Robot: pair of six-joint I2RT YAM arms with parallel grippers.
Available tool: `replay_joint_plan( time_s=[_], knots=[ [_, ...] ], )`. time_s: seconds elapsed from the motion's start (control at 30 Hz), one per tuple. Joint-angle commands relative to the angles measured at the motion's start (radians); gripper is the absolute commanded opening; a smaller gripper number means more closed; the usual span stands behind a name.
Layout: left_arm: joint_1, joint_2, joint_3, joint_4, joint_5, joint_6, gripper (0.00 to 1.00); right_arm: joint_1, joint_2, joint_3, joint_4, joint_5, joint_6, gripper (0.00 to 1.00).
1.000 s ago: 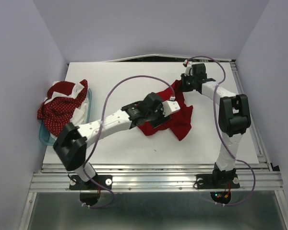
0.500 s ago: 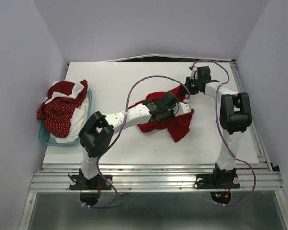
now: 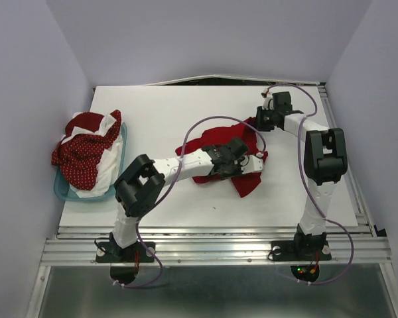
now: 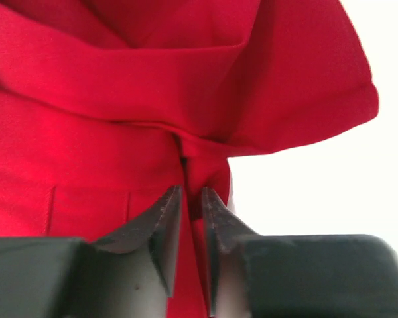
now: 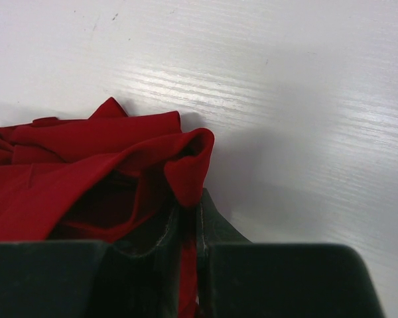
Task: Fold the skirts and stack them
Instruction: Flatten the skirt out
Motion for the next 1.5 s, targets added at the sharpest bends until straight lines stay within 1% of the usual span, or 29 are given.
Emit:
replay_joint_plan(
  time_s=[0.0,0.17,0.27,0.37,0.4,0.43,0.5,0.53,0.6,0.63,0.73,0.87,0.93,1.03,1.07,1.2,1.23,1.33,1.4,1.43,1.47],
  knots=[
    [0.0,0.046,-0.01,0.051,-0.056,0.013,0.37,-0.008,0.0,-0.022,-0.007,-0.026,-0.021,0.01],
    [0.04,0.107,0.042,0.091,-0.091,-0.037,0.4,-0.008,-0.012,-0.04,-0.009,-0.036,-0.04,0.01],
    [0.075,0.132,0.065,0.118,-0.119,-0.068,0.47,-0.008,-0.026,-0.054,-0.01,-0.042,-0.057,0.01],
    [0.092,0.141,0.066,0.143,-0.143,-0.081,0.47,-0.008,-0.034,-0.071,-0.012,-0.057,-0.072,0.01],
    [0.092,0.139,0.062,0.149,-0.148,-0.081,0.45,-0.008,-0.037,-0.072,-0.012,-0.06,-0.074,0.01],
    [0.094,0.138,0.056,0.154,-0.144,-0.079,0.37,-0.008,-0.038,-0.072,-0.015,-0.062,-0.078,0.01],
    [0.095,0.135,0.05,0.158,-0.144,-0.077,0.27,-0.008,-0.043,-0.072,-0.019,-0.065,-0.087,0.01],
    [0.095,0.119,0.045,0.151,-0.13,-0.077,0.17,-0.008,-0.046,-0.071,-0.026,-0.071,-0.098,0.01],
    [0.097,0.093,0.045,0.134,-0.11,-0.082,0.05,-0.008,-0.058,-0.071,-0.032,-0.077,-0.107,0.01],
    [0.097,0.077,0.045,0.114,-0.085,-0.082,0.0,-0.008,-0.066,-0.071,-0.036,-0.08,-0.139,0.01],
    [0.095,-0.012,0.04,0.065,-0.02,-0.091,0.0,-0.008,-0.098,-0.077,-0.049,-0.095,-0.173,0.01],
    [0.087,-0.146,0.043,-0.016,0.149,-0.102,0.0,-0.008,-0.153,-0.101,-0.081,-0.135,-0.218,0.01],
    [0.062,-0.201,0.046,-0.059,0.227,-0.096,0.0,-0.008,-0.178,-0.111,-0.114,-0.176,-0.241,0.01],
    [0.043,-0.24,0.062,-0.095,0.316,-0.1,0.0,-0.008,-0.231,-0.132,-0.163,-0.238,-0.265,0.01],
    [0.04,-0.252,0.076,-0.102,0.352,-0.126,0.0,-0.008,-0.247,-0.144,-0.165,-0.243,-0.281,0.01],
    [0.037,-0.247,0.093,-0.116,0.387,-0.131,0.0,-0.008,-0.284,-0.189,-0.203,-0.258,-0.331,0.01],
    [0.034,-0.238,0.09,-0.11,0.386,-0.13,0.06,-0.008,-0.282,-0.203,-0.217,-0.261,-0.34,0.01],
    [0.0,-0.182,0.097,-0.136,0.335,-0.107,0.3,-0.008,-0.273,-0.22,-0.237,-0.287,-0.344,0.01],
    [-0.005,-0.175,0.065,-0.106,0.312,-0.137,0.44,-0.008,-0.271,-0.226,-0.245,-0.292,-0.344,0.01],
    [-0.005,-0.175,0.045,-0.071,0.279,-0.149,0.51,-0.008,-0.268,-0.227,-0.246,-0.289,-0.345,0.01],
    [-0.005,-0.18,0.004,-0.054,0.259,-0.159,0.54,-0.008,-0.268,-0.23,-0.25,-0.281,-0.345,0.01]
  ],
)
